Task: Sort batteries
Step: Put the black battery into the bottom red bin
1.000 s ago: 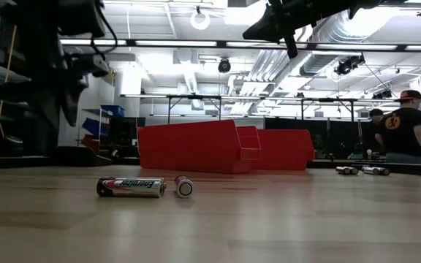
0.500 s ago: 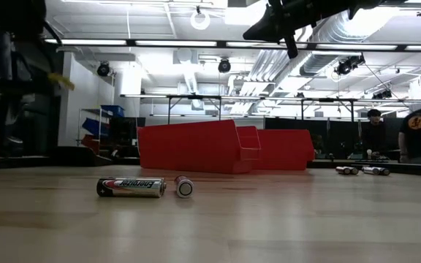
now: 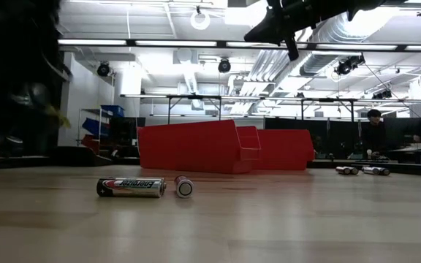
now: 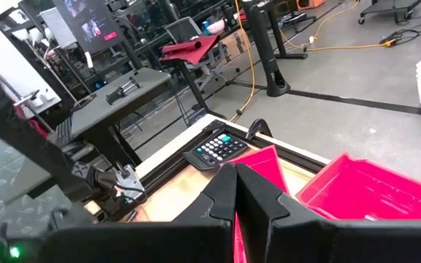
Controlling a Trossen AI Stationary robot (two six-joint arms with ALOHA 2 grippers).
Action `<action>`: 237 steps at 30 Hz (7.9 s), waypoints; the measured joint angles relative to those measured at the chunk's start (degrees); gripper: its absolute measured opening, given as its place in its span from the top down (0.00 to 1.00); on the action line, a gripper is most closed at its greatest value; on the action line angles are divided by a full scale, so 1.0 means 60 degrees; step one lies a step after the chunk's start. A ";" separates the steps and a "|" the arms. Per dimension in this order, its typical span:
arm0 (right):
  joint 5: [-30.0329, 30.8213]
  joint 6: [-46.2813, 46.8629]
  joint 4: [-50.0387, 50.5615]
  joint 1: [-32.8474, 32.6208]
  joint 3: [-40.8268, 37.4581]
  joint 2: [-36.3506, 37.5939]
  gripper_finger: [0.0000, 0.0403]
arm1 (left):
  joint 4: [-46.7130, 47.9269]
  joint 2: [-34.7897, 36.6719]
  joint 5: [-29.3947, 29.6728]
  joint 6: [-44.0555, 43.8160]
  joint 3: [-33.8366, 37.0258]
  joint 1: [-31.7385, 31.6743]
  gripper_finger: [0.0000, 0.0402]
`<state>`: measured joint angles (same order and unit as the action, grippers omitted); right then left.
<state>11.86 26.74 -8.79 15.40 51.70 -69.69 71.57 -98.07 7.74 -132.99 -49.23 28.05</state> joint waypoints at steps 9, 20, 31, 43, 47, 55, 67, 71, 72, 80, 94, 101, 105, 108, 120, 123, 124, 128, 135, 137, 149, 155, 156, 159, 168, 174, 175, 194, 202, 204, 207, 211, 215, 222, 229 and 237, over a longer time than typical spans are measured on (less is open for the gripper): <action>-0.0007 -0.0202 0.0176 0.0319 0.0000 0.0000 1.00 | 0.1963 -0.1092 -0.0216 -0.0074 -0.1357 0.0086 0.68; -0.0005 -0.0200 0.0286 0.0837 0.0000 0.0000 1.00 | 0.1833 -0.1501 -0.2911 -0.0653 -0.0556 0.2057 0.68; -0.0004 0.0072 0.0078 0.0983 0.0000 0.0004 1.00 | 0.1730 -0.1447 -0.0947 -0.0466 0.0577 0.0644 0.68; 0.0148 0.0063 0.0072 0.0975 0.0000 0.0004 1.00 | 0.1519 -0.0934 0.0301 -0.0321 0.0854 -0.0224 0.68; 0.0247 0.0055 0.0071 0.0975 0.0000 0.0004 1.00 | 0.1561 -0.0895 0.0120 -0.0313 0.1036 0.0058 0.68; 0.0248 0.0047 0.0154 0.0980 0.0000 -0.0006 1.00 | 0.1459 -0.0950 -0.0071 -0.0249 0.1373 0.0422 0.68; 0.0227 0.0752 0.0136 0.0906 0.0000 -0.0623 1.00 | 0.1233 -0.1539 0.0212 -0.0543 0.1204 -0.0102 0.68; 0.0107 0.0756 0.0119 0.0906 0.0000 -0.0667 1.00 | -0.0132 -0.1545 0.1263 -0.0145 0.0992 -0.0398 0.68; 0.0104 0.0756 0.0107 0.0906 0.0000 -0.0667 1.00 | -0.0155 -0.1555 0.1339 -0.0106 0.1020 -0.0467 0.68; 0.0098 0.0729 0.0071 0.0910 0.0000 -0.0667 1.00 | -0.0828 -0.1429 0.2569 0.0046 0.1042 -0.0690 0.68; 0.0098 0.0725 0.0077 0.0910 0.0000 -0.0663 1.00 | 0.2617 -0.0537 0.3498 0.0658 -0.1021 0.0290 0.68; -0.0157 0.1308 0.0034 0.0913 0.0000 -0.0663 1.00 | 0.2060 0.0887 0.2466 0.1861 -0.1927 0.1719 0.68; -0.0519 0.1296 0.0058 0.0913 0.0000 -0.0663 1.00 | 0.0934 0.1513 0.1417 0.1144 -0.1931 0.2874 0.68; -0.0663 0.1041 0.0075 0.0913 -0.0004 -0.0663 1.00 | 0.0450 0.1842 0.0516 0.0971 -0.1927 0.3457 0.68; -0.1916 0.0262 0.0180 0.0908 0.0000 -0.0663 1.00 | 0.0440 0.3902 -0.1438 0.5978 -0.0662 0.1701 0.58; -0.1916 0.0495 0.0182 0.0910 0.0000 -0.0663 1.00 | -0.0704 0.4565 -0.1911 0.7692 0.0447 0.1089 0.54; -0.1916 0.0548 0.0180 0.0910 0.0000 -0.0663 1.00 | -0.1069 0.4778 -0.2217 0.8148 0.0881 0.0997 0.53; -0.1719 0.0718 0.0161 0.0792 0.0000 -0.0663 1.00 | -0.2026 0.5212 -0.3007 0.9220 0.2386 0.0802 0.47; -0.0419 0.0754 0.0049 0.0436 -0.0004 -0.0699 1.00 | -0.2511 0.5174 -0.3035 0.9887 0.2961 -0.0125 0.41; -0.0157 0.0831 -0.0067 0.0322 -0.0004 -0.0774 1.00 | -0.2594 0.5163 -0.3098 0.9815 0.2933 -0.0543 0.41; 0.0189 0.1149 -0.0532 -0.0149 -0.0004 -0.1529 1.00 | -0.1847 0.3805 -0.4995 1.4172 0.2481 -0.3356 0.41; 0.0144 0.1151 -0.0636 -0.0311 -0.0004 -0.1826 1.00 | -0.0734 0.2366 -0.4940 1.7708 0.1597 -0.3826 0.41; 0.0021 0.1148 -0.0667 -0.0328 -0.0004 -0.1855 1.00 | -0.0603 0.2065 -0.4861 1.8277 0.1435 -0.3905 0.41; -0.0157 0.1149 -0.0734 -0.0329 -0.0004 -0.1898 1.00 | -0.0380 0.1344 -0.4635 1.9518 0.1029 -0.4104 0.41; -0.0233 0.1145 -0.0731 -0.0329 -0.0004 -0.1894 1.00 | 0.0214 0.0694 -0.3743 1.9357 0.1389 -0.4106 0.41; -0.0229 0.1147 -0.0811 -0.0329 -0.0004 -0.1894 1.00 | -0.0668 0.0361 -0.3571 1.8132 0.1893 -0.4464 0.41; -0.0229 0.1150 -0.0852 -0.0329 -0.0004 -0.1894 1.00 | -0.0758 0.0290 -0.3575 1.8022 0.1924 -0.4514 0.41; -0.0142 0.1570 -0.0880 -0.0463 -0.0004 -0.1894 1.00 | -0.1241 0.0409 -0.4575 1.6965 0.2249 -0.2921 0.41; 0.0302 0.1552 -0.0880 -0.0595 -0.0004 -0.1894 1.00 | -0.1252 0.0532 -0.4827 1.7151 0.2205 -0.1671 0.41; 0.0321 0.1566 -0.0884 -0.0595 -0.0004 -0.1894 1.00 | -0.0860 0.0775 -0.4828 1.7384 0.1981 -0.1315 0.41; 0.0330 0.1574 -0.0880 -0.0616 -0.0004 -0.1894 1.00 | -0.0429 0.1343 -0.3944 1.7145 0.1534 -0.0802 0.41; 0.0335 0.1566 -0.0880 -0.0653 -0.0004 -0.1894 1.00 | 0.0463 0.2138 -0.2380 1.5807 0.0670 -0.0361 0.41; 0.0507 0.1559 -0.0886 -0.0649 -0.0004 -0.1894 1.00 | 0.1461 0.2706 -0.1670 1.4726 0.0461 -0.0138 0.41; 0.0532 0.1555 -0.0946 -0.0649 -0.0004 -0.1894 1.00 | 0.1767 0.2515 -0.3390 1.4356 0.0757 -0.0139 0.44; 0.0507 0.1570 -0.0955 -0.0649 -0.0004 -0.1894 1.00 | -0.0313 0.1759 -0.4197 1.5401 0.0607 -0.0096 0.50; 0.0444 0.1566 -0.0948 -0.0657 -0.0004 -0.1894 1.00 | 0.0672 0.0843 -0.3403 1.5900 0.1062 -0.0117 0.65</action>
<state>14.52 36.14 -14.48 11.46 51.68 -81.06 75.60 -93.01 -12.68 -37.59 -42.86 27.35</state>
